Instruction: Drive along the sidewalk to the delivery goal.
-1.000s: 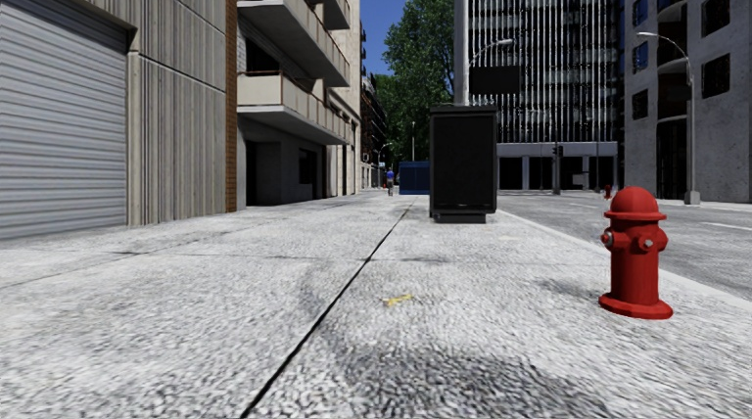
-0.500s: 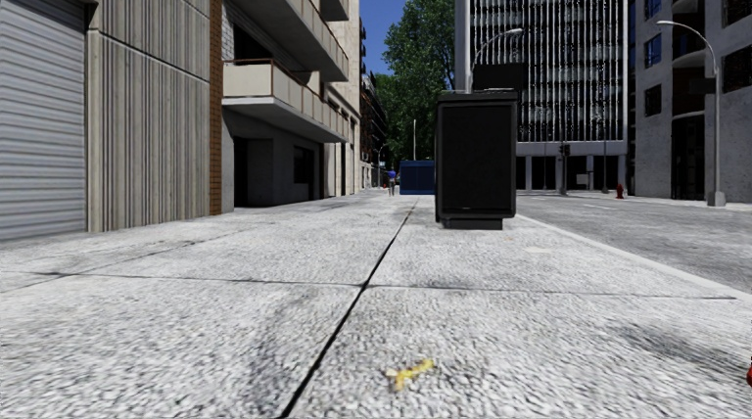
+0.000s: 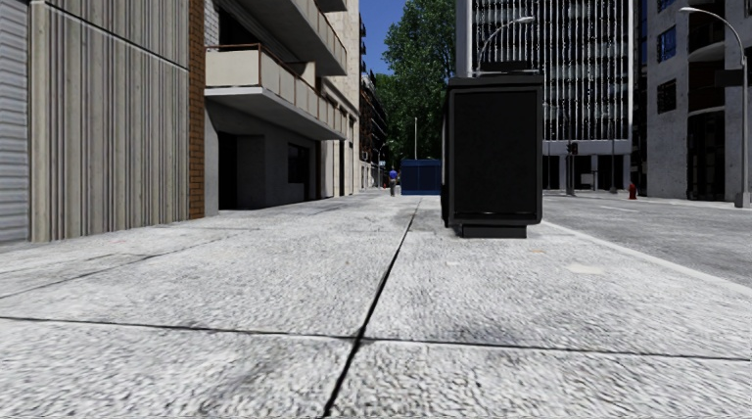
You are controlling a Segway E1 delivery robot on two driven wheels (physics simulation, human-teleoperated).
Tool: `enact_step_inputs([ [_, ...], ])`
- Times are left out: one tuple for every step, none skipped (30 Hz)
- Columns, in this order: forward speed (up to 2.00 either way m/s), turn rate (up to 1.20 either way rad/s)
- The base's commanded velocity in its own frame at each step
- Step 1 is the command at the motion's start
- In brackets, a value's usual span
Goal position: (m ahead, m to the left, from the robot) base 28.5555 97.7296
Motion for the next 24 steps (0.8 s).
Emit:
enact_step_inputs([
  [2.00,0.00],
  [2.00,0.00],
  [2.00,0.00],
  [2.00,0.00],
  [2.00,0.00],
  [2.00,0.00],
  [2.00,0.00],
  [2.00,0.00],
  [2.00,0.00],
  [2.00,0.00],
  [2.00,0.00],
  [2.00,0.00],
  [2.00,0.00],
  [2.00,0.00],
  [2.00,0.00],
  [2.00,0.00],
  [2.00,0.00],
  [2.00,0.00],
  [2.00,0.00],
  [2.00,0.00],
  [2.00,0.00],
  [2.00,0.00],
  [2.00,0.00],
  [2.00,0.00],
])
